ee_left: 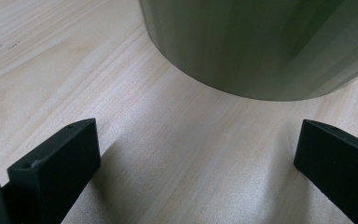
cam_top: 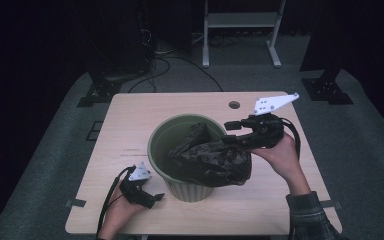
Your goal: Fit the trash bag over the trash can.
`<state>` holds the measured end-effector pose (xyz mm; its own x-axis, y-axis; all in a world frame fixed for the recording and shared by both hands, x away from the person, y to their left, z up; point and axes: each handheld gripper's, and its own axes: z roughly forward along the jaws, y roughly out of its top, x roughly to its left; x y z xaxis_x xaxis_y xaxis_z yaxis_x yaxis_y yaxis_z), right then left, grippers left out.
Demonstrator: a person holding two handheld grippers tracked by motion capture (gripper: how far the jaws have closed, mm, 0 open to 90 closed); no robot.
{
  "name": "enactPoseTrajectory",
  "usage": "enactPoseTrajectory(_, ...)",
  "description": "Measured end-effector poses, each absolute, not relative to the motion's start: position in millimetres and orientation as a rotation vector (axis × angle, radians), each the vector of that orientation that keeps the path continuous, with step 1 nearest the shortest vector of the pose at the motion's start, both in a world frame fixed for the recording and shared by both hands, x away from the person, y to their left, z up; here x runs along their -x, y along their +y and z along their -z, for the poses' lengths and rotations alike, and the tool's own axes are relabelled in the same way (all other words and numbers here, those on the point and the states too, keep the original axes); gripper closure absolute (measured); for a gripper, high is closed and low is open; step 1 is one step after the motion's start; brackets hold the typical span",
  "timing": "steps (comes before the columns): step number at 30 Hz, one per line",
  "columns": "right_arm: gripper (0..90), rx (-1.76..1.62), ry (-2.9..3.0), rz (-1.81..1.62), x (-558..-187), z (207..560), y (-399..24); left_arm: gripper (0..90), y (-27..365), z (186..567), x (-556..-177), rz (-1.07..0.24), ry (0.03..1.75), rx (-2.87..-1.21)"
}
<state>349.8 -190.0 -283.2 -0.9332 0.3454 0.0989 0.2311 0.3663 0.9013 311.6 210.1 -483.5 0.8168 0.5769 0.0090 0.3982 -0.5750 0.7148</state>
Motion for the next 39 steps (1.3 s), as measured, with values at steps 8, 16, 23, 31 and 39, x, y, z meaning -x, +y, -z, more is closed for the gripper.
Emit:
enactPoseTrajectory(8, 43.8, -0.637, 2.447, -1.676, -345.5, 297.6, -224.0, 0.0, 210.1, 483.5, -311.6, -0.312, 0.713, -2.257)
enactPoseTrajectory(16, 37.9, -0.763, 2.475, -1.729, -350.1, 312.4, -234.6, 0.0, 210.1, 483.6, -311.6, -0.312, 0.712, -2.257)
enactPoseTrajectory(23, 88.6, -0.690, 2.510, -1.723, -349.6, 319.6, -231.6, 0.0, 210.2, 483.4, -311.6, -0.311, 0.713, -2.259)
enactPoseTrajectory(31, 89.3, -0.743, 2.441, -1.597, -372.2, 321.2, -223.6, 0.0, 210.1, 483.6, -311.6, -0.312, 0.712, -2.257)
enactPoseTrajectory(39, 89.1, -0.784, 2.406, -1.535, -406.4, 320.3, -211.0, 0.0, 210.1, 483.5, -311.7, -0.314, 0.714, -2.257)
